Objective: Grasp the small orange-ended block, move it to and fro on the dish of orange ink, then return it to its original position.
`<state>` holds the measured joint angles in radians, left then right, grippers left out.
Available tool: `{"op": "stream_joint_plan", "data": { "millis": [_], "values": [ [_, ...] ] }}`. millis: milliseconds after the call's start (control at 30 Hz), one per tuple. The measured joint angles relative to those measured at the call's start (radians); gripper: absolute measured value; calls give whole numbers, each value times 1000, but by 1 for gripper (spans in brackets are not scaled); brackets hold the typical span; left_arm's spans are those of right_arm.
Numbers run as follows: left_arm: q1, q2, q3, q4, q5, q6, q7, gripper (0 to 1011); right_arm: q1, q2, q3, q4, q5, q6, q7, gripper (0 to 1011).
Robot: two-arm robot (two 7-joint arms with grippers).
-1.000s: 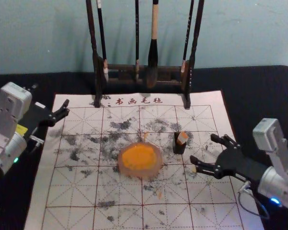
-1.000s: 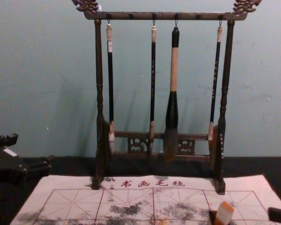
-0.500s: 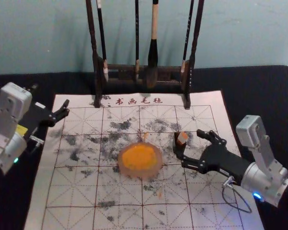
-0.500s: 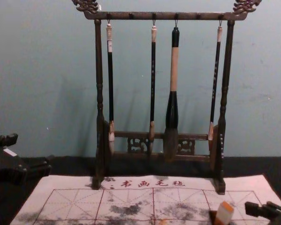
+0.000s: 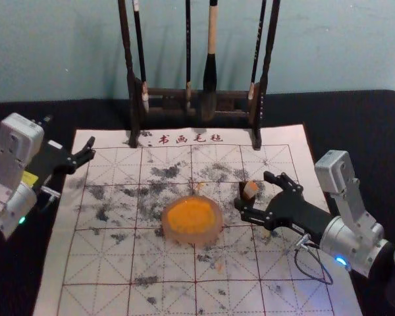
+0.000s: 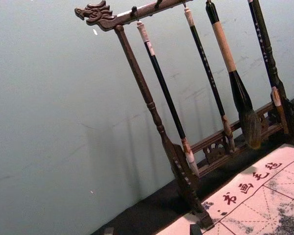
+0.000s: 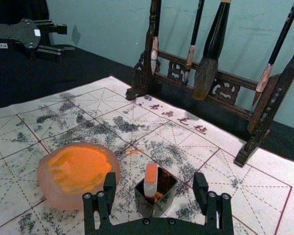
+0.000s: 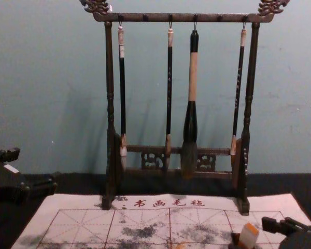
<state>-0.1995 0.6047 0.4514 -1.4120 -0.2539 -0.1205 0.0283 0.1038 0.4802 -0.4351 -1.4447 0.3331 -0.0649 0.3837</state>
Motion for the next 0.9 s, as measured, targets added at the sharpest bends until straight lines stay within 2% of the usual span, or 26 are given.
{"op": "stream_joint_plan", "data": {
  "millis": [467, 900],
  "values": [
    [0, 0, 0, 0, 0, 0, 0, 1001, -2, -34, 23, 11, -24, -3, 12, 1000],
    [0, 0, 0, 0, 0, 0, 0, 1001, -4, -35, 24, 11, -29, -2, 13, 1000]
  ]
}}
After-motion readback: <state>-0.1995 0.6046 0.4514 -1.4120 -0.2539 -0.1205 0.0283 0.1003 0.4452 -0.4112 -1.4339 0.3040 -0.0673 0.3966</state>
